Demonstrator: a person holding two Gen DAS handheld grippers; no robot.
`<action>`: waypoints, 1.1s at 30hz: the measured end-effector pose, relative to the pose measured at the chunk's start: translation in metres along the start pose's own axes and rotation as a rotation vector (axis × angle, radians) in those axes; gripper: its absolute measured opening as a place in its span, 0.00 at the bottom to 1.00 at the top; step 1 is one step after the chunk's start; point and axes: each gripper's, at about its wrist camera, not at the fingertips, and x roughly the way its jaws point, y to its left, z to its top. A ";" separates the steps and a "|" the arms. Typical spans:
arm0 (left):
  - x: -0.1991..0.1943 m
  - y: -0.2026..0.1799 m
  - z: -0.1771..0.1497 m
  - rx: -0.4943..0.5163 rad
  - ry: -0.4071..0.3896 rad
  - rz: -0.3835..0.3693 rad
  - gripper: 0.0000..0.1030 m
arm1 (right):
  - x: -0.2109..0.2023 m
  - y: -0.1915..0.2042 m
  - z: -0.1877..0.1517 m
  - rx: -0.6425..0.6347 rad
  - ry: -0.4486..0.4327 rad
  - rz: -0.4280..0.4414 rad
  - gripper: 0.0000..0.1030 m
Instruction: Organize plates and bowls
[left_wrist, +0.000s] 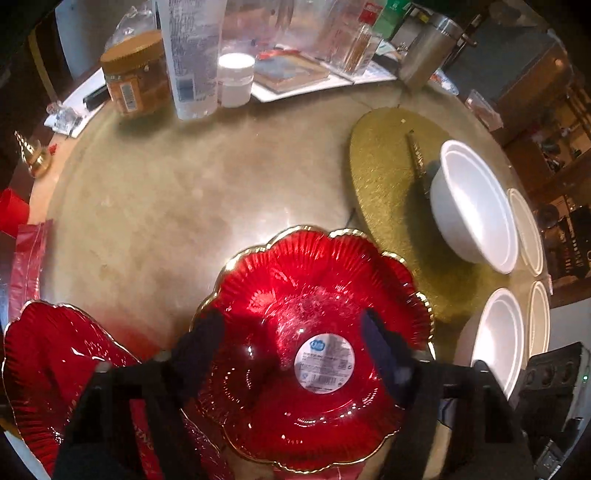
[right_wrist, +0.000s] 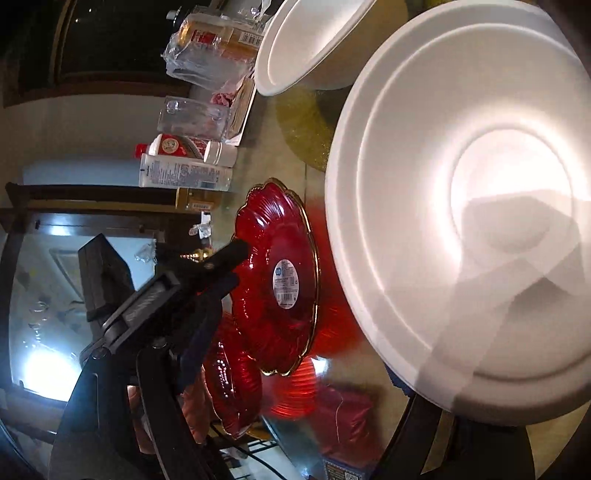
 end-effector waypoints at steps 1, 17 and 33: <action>0.002 0.001 0.000 0.001 0.004 -0.001 0.63 | 0.001 0.000 0.001 0.006 -0.002 0.006 0.78; 0.006 -0.007 -0.005 0.047 -0.021 0.069 0.03 | 0.006 0.000 0.000 -0.038 -0.033 -0.083 0.07; -0.010 0.010 0.013 -0.018 -0.047 0.062 0.04 | 0.002 -0.006 0.002 -0.041 -0.043 -0.071 0.07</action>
